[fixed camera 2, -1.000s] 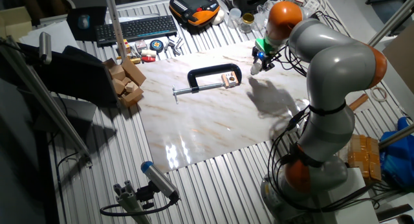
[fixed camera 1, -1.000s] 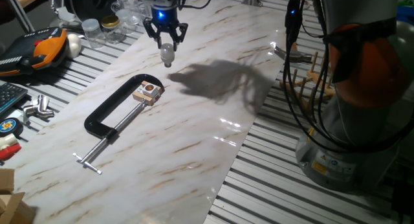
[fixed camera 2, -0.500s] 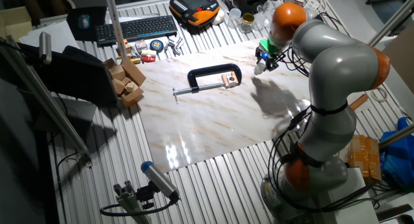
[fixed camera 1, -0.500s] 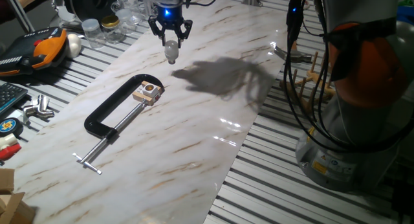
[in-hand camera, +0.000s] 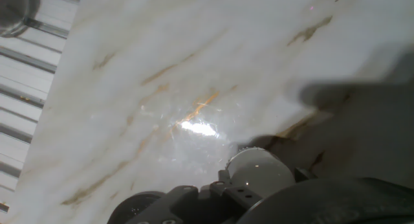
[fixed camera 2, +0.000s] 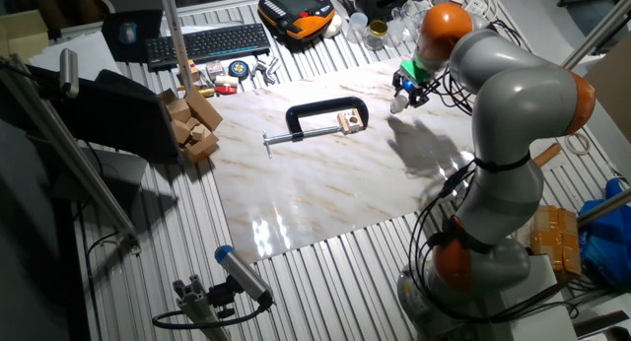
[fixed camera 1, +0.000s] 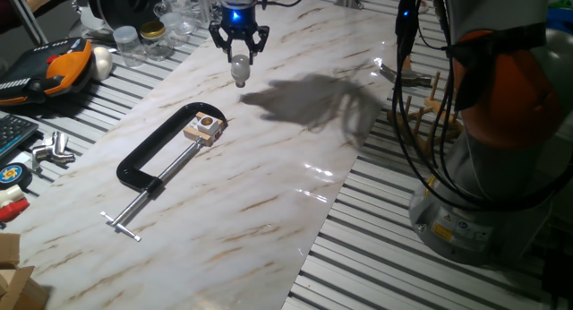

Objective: Take out the light bulb by rotating it

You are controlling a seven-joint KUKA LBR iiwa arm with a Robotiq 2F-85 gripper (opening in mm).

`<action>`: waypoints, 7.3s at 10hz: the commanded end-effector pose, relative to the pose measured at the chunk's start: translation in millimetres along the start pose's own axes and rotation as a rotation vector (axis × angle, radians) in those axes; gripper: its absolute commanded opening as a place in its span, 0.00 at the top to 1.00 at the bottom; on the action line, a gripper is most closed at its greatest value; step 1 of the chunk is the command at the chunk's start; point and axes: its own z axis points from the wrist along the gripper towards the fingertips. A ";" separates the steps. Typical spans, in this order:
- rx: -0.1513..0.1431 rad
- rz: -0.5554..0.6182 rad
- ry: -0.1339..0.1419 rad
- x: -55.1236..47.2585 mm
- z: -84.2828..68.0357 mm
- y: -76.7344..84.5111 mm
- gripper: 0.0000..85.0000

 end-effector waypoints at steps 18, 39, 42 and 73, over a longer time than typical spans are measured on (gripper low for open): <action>-0.019 -0.080 0.033 -6.2 19.8 -5.7 0.80; -0.081 -0.064 0.057 2.2 28.4 3.5 0.40; -0.099 -0.094 0.056 13.2 23.7 12.8 1.00; 0.042 -0.918 0.063 137.7 -88.9 43.2 1.00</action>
